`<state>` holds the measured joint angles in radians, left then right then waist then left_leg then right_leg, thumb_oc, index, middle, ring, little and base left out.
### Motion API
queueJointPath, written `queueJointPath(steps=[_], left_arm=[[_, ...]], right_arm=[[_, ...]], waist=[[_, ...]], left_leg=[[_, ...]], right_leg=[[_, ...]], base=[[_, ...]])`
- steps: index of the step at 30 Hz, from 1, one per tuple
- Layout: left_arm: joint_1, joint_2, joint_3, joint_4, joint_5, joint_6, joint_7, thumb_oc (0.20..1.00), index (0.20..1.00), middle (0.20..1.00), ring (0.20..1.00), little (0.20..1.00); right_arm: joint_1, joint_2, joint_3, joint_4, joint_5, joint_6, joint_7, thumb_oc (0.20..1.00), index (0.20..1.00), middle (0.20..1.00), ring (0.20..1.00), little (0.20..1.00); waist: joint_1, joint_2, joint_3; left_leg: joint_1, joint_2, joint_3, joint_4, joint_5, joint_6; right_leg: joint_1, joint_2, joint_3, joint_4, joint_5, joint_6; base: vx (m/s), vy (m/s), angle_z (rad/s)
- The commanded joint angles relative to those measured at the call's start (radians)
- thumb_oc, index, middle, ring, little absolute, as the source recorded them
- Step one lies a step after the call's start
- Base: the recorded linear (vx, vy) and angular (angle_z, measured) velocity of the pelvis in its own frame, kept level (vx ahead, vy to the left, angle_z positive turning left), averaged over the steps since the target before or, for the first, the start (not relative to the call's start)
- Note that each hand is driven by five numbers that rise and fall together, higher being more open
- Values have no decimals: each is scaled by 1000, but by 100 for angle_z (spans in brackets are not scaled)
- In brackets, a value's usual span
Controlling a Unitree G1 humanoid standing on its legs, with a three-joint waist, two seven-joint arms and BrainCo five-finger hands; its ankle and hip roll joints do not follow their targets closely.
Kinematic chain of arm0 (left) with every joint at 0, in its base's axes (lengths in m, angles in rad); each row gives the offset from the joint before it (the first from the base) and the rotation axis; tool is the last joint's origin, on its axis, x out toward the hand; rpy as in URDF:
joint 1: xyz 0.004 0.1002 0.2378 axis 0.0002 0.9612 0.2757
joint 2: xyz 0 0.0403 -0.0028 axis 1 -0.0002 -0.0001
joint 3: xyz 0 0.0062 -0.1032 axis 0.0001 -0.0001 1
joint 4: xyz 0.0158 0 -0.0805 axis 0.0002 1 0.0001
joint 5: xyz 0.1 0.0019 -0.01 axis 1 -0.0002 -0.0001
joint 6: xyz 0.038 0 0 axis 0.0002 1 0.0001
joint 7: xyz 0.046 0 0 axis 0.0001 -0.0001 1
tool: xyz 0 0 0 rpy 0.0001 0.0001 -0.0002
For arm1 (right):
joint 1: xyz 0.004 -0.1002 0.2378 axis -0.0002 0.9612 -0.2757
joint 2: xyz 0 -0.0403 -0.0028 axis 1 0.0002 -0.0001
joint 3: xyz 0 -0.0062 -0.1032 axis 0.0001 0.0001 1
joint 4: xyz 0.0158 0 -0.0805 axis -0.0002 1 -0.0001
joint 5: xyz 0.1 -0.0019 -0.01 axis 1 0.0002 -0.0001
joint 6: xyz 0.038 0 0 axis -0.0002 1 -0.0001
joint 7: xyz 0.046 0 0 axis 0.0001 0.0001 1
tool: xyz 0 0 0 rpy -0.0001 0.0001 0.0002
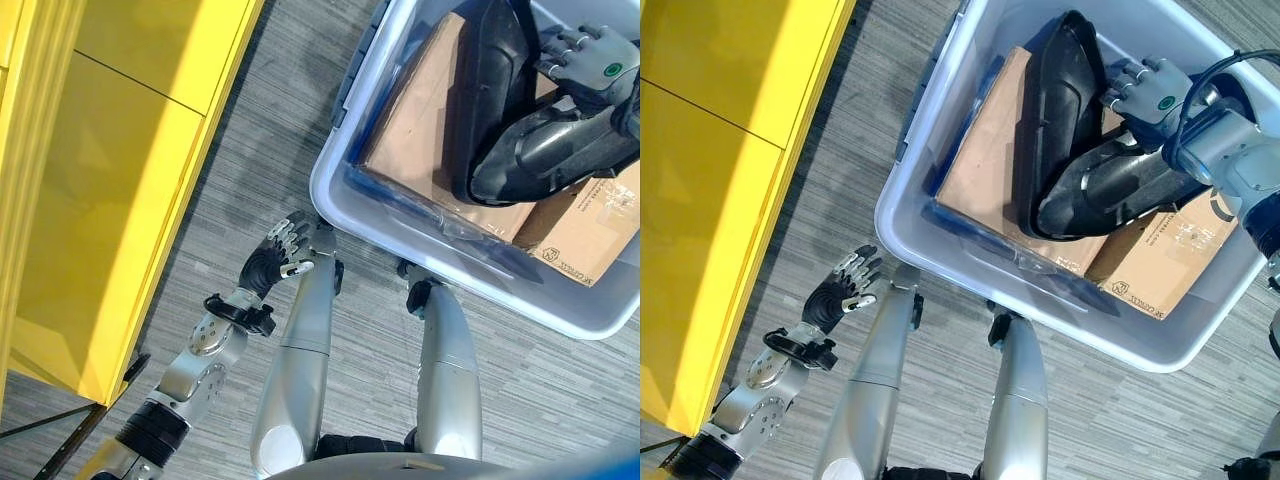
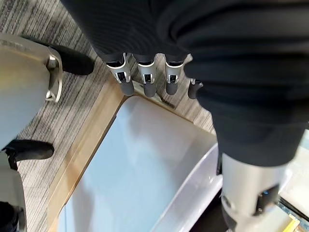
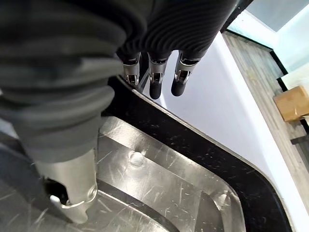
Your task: Move parts from the plastic box to the shelf.
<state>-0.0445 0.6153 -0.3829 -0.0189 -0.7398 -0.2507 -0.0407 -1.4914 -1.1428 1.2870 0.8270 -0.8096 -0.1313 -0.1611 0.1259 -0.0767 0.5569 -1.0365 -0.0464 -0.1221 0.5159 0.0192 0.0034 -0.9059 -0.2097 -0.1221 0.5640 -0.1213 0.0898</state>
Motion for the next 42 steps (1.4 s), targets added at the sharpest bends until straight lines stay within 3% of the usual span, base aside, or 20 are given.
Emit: queueJointPath(steps=[1, 6, 16, 18, 19, 30, 32, 33, 34, 36, 39, 40, 42], left_arm=[[65, -17, 8, -110, -26, -21, -1, 1000, 1000, 1000, 1000, 1000], [45, -28, 5, -85, -27, -5, -11, 1000, 1000, 1000, 1000, 1000], [30, -23, 14, -56, -34, 4, -41, 1000, 1000, 1000, 1000, 1000], [31, -20, 16, -53, -31, 6, -49, 1000, 1000, 1000, 1000, 1000], [34, -20, 19, -51, -30, 6, -53, 1000, 1000, 1000, 1000, 1000], [97, -10, 48, -44, -31, 30, -92, 1000, 1000, 1000, 1000, 1000], [141, -21, 78, -43, -41, 42, -103, 1000, 1000, 1000, 1000, 1000], [140, -17, 76, -43, -41, 42, -103, 1000, 1000, 1000, 1000, 1000], [162, -34, 89, -36, -47, 46, -103, 1000, 1000, 1000, 1000, 1000], [179, -32, 96, -31, -50, 54, -109, 1000, 1000, 1000, 1000, 1000], [210, -50, 118, -21, -54, 61, -116, 1000, 1000, 1000, 1000, 1000], [209, -48, 115, -21, -54, 62, -116, 1000, 1000, 1000, 1000, 1000], [242, -77, 146, -7, -44, 81, -126, 1000, 1000, 1000, 1000, 1000]], right_arm=[[0, -64, 113, 136, -63, 85, 79, 200, 200, 200, 200, 200], [61, -24, 64, 141, -49, 79, 117, 200, 200, 200, 200, 200], [166, -1, -55, 131, -49, 92, 107, 200, 200, 200, 200, 200], [182, -8, -78, 125, -43, 92, 102, 200, 200, 200, 200, 200], [192, -14, -94, 124, -36, 91, 100, 200, 200, 200, 200, 200], [388, -97, -321, -13, 21, 87, 69, 200, 200, 200, 200, 200], [604, -117, -606, -152, 166, 78, 50, 200, 200, 200, 200, 200], [616, -119, -619, -156, 164, 79, 50, 200, 200, 200, 200, 200], [735, -88, -768, -196, 250, 71, 34, 200, 200, 200, 200, 200], [857, -63, -898, -241, 290, 71, 38, 200, 200, 200, 200, 200], [1058, 46, -1105, -306, 428, 43, 38, 200, 200, 200, 200, 200], [1067, 46, -1115, -310, 428, 43, 39, 200, 200, 200, 200, 200], [1231, 188, -1264, -393, 613, 11, 83, 200, 200, 200, 200, 200]], waist=[[8, 48, -37], [-4, 47, -37], [-13, 33, -37], [-14, 31, -37], [-12, 33, -37], [-13, 34, -60], [-27, 42, -104], [-24, 42, -105], [-36, 45, -122], [-33, 49, -140], [-39, 52, -179], [-36, 52, -181], [-43, 47, -235]], left_leg=[[-56, 52, -16, 33, -74, -3], [-23, 52, -9, 11, -69, -1], [190, 60, 5, -88, -50, -11], [230, 63, 6, -109, -41, -14], [244, 67, 12, -131, -4, -11], [478, 75, -1, -225, 19, -28], [572, 82, -6, -278, 32, -33], [570, 82, -7, -283, 38, -33], [605, 86, -8, -291, 33, -33], [629, 90, -10, -306, 37, -31], [689, 100, -14, -322, 28, -31], [688, 101, -15, -327, 34, -30], [755, 107, -12, -355, 29, -28]], right_leg=[[-52, -30, 56, 58, 30, 13], [-38, -26, 57, 58, 34, 13], [173, -20, 43, -35, 59, 26], [216, -20, 43, -57, 63, 26], [232, -19, 31, -80, 90, 22], [486, -17, 2, -175, 89, 33], [580, -17, -13, -217, 87, 42], [579, -16, -14, -222, 93, 42], [612, -19, -18, -230, 85, 44], [636, -20, -25, -244, 88, 46], [687, -20, -31, -263, 73, 49], [687, -19, -32, -269, 80, 49], [750, -14, -44, -302, 72, 53]], base=[[0, 0, 0], [-14, 5, 0], [-5, -3, -4], [-33, -3, -6], [-59, 2, -6], [51, -23, 0], [134, -41, 7], [157, -54, 8], [113, -22, -4], [119, -23, 9], [123, -39, 6], [170, -60, -6], [212, -81, -2]])
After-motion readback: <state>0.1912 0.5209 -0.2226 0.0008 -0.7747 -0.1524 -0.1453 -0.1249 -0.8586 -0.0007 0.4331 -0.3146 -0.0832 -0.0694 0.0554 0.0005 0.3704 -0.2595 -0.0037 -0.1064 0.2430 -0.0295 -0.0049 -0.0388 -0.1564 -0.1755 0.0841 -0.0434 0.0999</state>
